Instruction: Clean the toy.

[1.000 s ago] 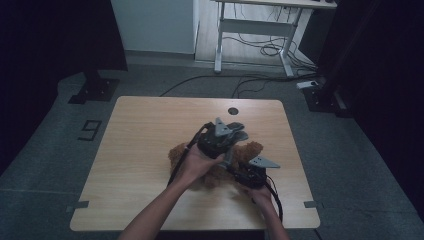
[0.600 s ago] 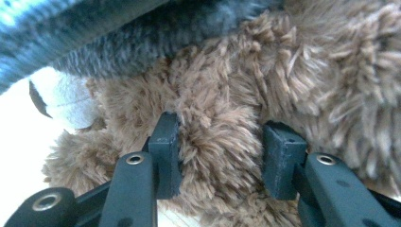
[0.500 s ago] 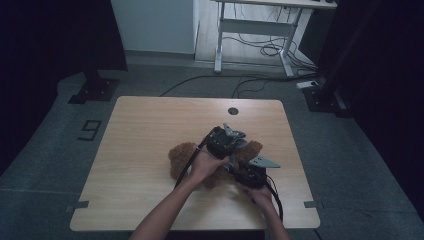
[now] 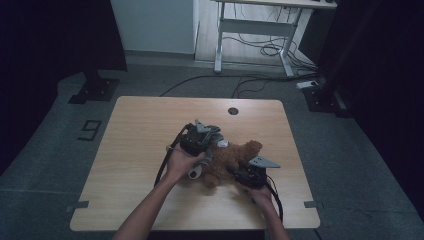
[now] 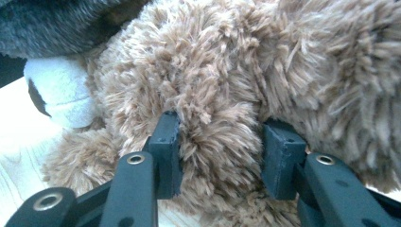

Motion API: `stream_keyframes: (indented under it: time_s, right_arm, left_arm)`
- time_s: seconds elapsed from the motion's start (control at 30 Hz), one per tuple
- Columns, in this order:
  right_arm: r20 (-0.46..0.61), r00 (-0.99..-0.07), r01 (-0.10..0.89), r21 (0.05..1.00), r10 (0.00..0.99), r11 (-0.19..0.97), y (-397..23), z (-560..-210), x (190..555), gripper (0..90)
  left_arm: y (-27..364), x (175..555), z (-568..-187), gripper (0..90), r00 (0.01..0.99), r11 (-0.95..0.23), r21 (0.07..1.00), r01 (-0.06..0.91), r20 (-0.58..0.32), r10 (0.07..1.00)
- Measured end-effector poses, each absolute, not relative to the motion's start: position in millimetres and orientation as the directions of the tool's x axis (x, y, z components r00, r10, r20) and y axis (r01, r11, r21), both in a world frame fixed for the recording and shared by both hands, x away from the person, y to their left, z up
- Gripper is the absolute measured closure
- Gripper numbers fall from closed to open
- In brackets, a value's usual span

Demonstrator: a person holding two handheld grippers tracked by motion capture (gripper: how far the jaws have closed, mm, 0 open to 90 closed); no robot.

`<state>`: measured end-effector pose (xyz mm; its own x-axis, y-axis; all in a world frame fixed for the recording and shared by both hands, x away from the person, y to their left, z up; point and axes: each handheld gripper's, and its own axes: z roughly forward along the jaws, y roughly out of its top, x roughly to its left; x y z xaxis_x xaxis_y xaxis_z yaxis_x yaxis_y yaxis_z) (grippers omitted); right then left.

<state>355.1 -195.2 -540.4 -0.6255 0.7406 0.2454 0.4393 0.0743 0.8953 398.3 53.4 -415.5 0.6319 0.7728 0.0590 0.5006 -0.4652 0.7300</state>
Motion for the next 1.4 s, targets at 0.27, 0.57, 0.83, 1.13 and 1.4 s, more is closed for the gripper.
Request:
stream_keyframes:
  time_s: [0.27,0.57,0.83,1.13,1.4]
  right_arm:
    - [0.243,-0.627,0.438,0.896,0.740,0.077,-194.9,-540.4,354.8,55.7]
    - [0.243,-0.625,0.440,0.895,0.741,0.077,-195.1,-540.3,354.7,55.7]
    - [0.247,-0.624,0.442,0.894,0.742,0.075,-195.6,-540.4,355.0,55.9]
    - [0.255,-0.626,0.446,0.892,0.737,0.070,-196.3,-540.8,355.7,55.8]
    - [0.249,-0.628,0.443,0.894,0.737,0.075,-196.0,-540.7,355.5,55.8]
  left_arm:
    - [75.5,394.6,-419.2,79.1,0.608,-0.435,0.742,0.511,0.046,0.793]
    - [90.2,389.7,-412.2,78.9,0.596,-0.404,0.763,0.504,0.031,0.802]
    - [31.8,385.9,-381.7,78.5,0.692,-0.429,0.813,0.394,0.045,0.720]
    - [-40.3,408.3,-415.9,78.3,0.754,-0.515,0.738,0.437,0.012,0.656]
    - [-19.1,406.6,-426.8,78.5,0.729,-0.518,0.730,0.445,0.040,0.683]
